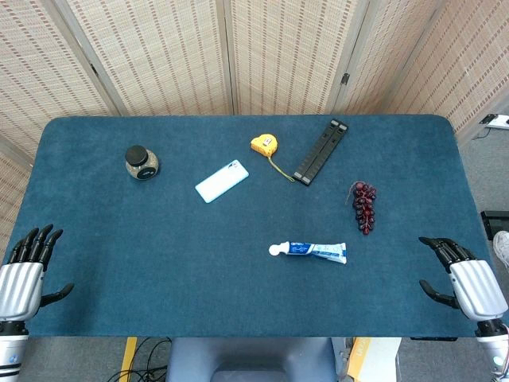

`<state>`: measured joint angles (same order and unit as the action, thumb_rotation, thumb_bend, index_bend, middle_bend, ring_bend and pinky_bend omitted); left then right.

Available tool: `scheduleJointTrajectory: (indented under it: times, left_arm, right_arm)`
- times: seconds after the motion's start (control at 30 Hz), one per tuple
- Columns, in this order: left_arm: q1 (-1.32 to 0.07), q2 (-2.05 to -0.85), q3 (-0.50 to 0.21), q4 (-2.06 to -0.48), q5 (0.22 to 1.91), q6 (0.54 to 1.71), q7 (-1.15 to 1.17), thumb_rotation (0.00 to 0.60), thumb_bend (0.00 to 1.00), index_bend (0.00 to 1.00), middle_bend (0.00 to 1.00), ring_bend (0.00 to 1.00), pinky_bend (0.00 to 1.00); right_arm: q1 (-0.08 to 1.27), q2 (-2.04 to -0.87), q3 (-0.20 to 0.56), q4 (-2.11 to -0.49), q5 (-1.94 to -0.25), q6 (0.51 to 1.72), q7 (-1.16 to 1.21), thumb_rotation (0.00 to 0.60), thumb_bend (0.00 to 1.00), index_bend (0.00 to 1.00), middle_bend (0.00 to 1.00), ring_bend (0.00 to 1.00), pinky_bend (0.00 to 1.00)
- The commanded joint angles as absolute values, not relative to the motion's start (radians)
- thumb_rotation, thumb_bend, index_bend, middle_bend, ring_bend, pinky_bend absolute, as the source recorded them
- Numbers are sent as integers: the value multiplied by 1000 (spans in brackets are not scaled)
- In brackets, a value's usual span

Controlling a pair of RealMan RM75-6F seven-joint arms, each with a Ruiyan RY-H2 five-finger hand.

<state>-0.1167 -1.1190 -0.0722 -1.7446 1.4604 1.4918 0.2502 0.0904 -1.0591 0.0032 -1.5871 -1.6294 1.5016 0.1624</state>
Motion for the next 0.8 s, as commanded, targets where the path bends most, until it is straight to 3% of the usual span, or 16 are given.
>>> scheduleJointTrajectory:
  times: [0.03, 0.47, 0.8]
  left_arm:
    - [-119, -1118, -71, -1749, 1456, 1487, 255, 600, 62, 117, 96, 64, 168]
    - [-109, -1110, -67, -1754, 1462, 1501, 247, 600, 62, 117, 96, 65, 168]
    - [-108, -1115, -63, -1736, 1464, 1497, 224, 600, 63, 117, 96, 64, 168]
  right_arm:
    - [90, -1060, 2, -1585, -1631, 1503, 164, 600, 289, 169, 267, 193, 321]
    - [94, -1068, -2, -1585, -1642, 1498, 160, 600, 287, 169, 267, 193, 321]
    - [159, -1105, 8, -1631, -1620, 1379, 71, 600, 225, 169, 267, 192, 321]
